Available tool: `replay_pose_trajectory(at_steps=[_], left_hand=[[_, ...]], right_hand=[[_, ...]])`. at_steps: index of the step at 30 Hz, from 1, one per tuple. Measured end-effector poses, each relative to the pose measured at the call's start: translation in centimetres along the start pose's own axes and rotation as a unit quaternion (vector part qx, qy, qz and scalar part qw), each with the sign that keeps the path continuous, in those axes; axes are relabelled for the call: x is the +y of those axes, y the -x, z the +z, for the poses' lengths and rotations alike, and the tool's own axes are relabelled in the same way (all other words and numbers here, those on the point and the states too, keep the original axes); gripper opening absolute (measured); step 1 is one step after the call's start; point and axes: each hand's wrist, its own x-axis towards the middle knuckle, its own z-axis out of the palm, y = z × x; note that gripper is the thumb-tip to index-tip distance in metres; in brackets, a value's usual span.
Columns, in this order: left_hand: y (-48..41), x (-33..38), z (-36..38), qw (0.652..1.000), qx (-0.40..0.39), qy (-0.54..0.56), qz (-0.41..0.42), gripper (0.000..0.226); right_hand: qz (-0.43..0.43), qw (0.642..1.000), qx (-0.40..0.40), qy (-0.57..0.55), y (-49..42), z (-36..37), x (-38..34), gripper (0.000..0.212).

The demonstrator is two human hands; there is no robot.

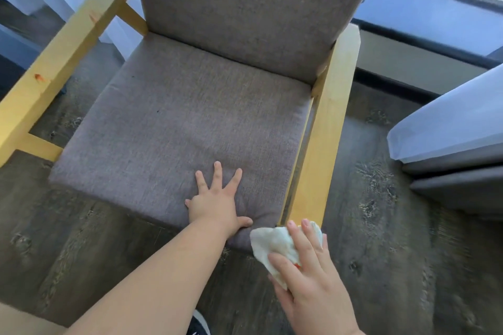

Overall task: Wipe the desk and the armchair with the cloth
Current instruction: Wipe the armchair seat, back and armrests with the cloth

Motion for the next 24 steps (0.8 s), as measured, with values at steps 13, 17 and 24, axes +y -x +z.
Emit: replay_pose_trajectory(at_steps=[13, 17, 24], left_hand=[[-0.1, -0.1, -0.7, 0.999, -0.036, -0.016, 0.015, 0.13], [-0.6, 0.1, -0.6, 0.999, -0.045, -0.021, 0.001, 0.131], [-1.0, 0.7, -0.9, 0.998, -0.04, -0.041, -0.015, 0.13]], right_hand=[[0.158, 0.966, 0.147, -0.139, -24.3, -11.8, 13.6, 0.015], [0.146, 0.98, 0.098, -0.095, -34.3, -11.4, 18.7, 0.02], [0.186, 0.979, 0.057, -0.054, -35.8, -7.9, 19.4, 0.029]])
